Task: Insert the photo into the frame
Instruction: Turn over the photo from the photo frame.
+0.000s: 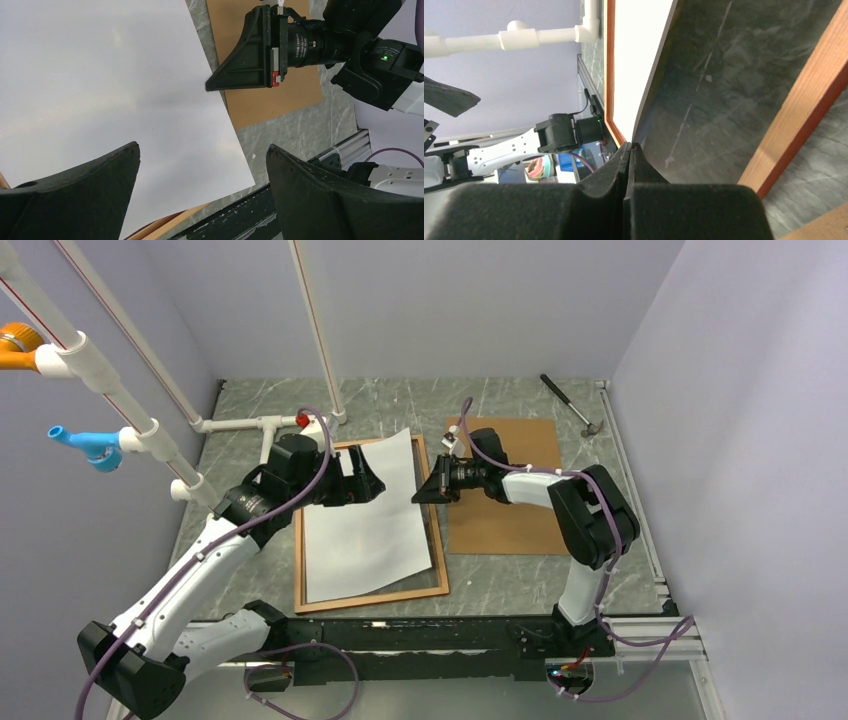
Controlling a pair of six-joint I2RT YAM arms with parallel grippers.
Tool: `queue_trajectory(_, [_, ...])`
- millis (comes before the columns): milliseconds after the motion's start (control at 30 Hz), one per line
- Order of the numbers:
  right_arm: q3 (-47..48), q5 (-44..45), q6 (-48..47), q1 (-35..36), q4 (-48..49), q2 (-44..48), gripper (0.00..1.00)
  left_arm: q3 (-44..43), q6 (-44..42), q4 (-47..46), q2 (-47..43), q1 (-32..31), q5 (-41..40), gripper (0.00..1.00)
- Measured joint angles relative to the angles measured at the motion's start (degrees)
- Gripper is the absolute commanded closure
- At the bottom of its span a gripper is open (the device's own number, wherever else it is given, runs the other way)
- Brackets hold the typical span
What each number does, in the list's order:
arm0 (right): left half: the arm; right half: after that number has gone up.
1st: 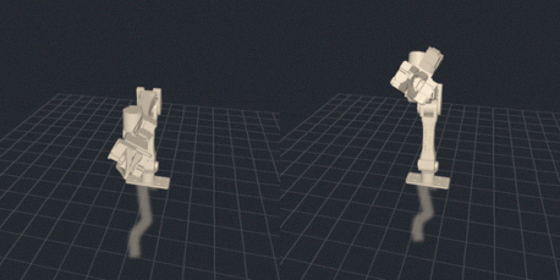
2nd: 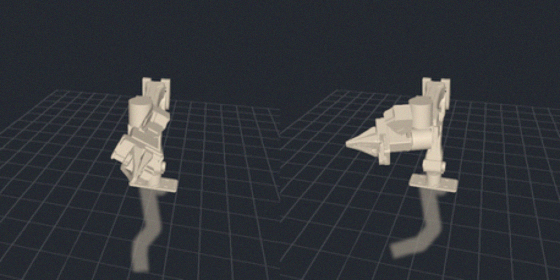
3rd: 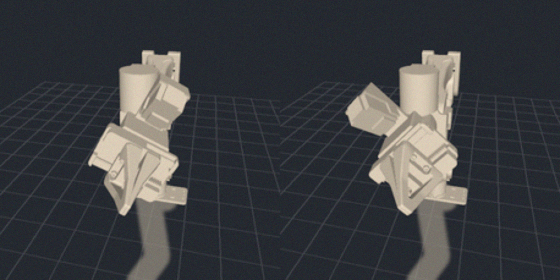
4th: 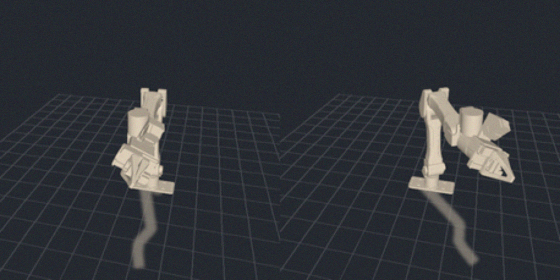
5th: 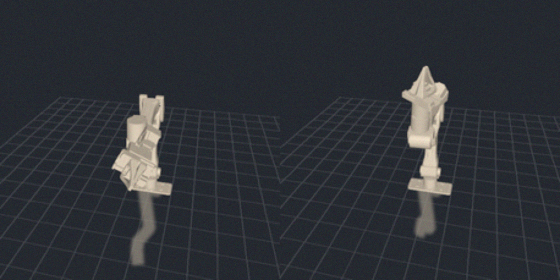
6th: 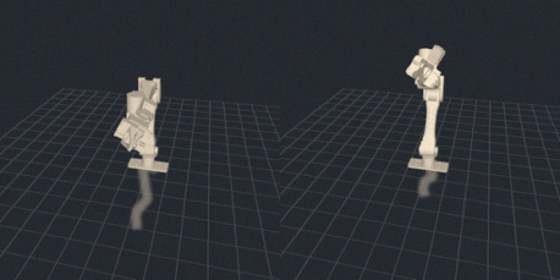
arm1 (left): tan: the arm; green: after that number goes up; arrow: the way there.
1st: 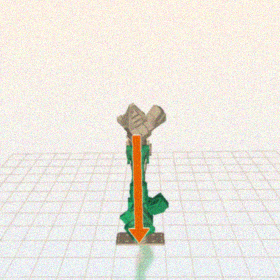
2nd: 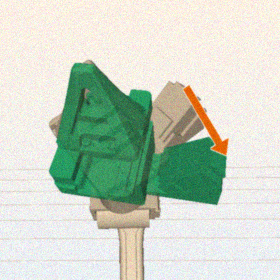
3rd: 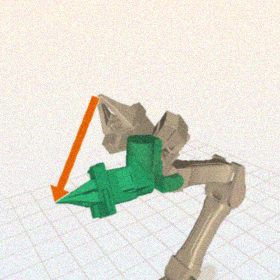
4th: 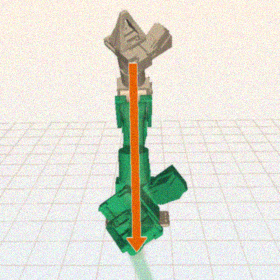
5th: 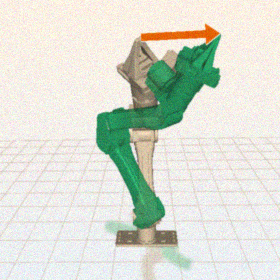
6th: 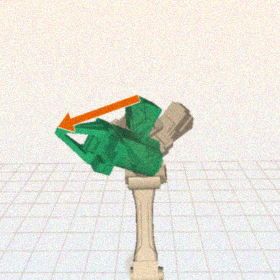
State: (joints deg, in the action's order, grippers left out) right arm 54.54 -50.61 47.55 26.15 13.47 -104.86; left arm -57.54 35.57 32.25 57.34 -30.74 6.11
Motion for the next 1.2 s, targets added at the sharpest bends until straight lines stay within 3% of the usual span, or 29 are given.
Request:
queue_trajectory(800, [-1.8, 6.1, -0.7, 3.1, -0.6, 1.9, 1.0, 0.0, 0.0, 0.2, -0.2, 0.0, -0.5, 0.01])
queue_trajectory(1100, [0.5, 10.4, -6.3, 3.2, -9.2, 3.7, 0.89, 0.0, -0.1, 0.2, -0.2, 0.0, -0.5, 0.01])
queue_trajectory(1200, [1.9, 12.0, -8.1, 3.4, -11.8, 4.4, 0.76, 0.0, -0.3, 0.2, -0.2, 0.0, -0.4, 0.01])
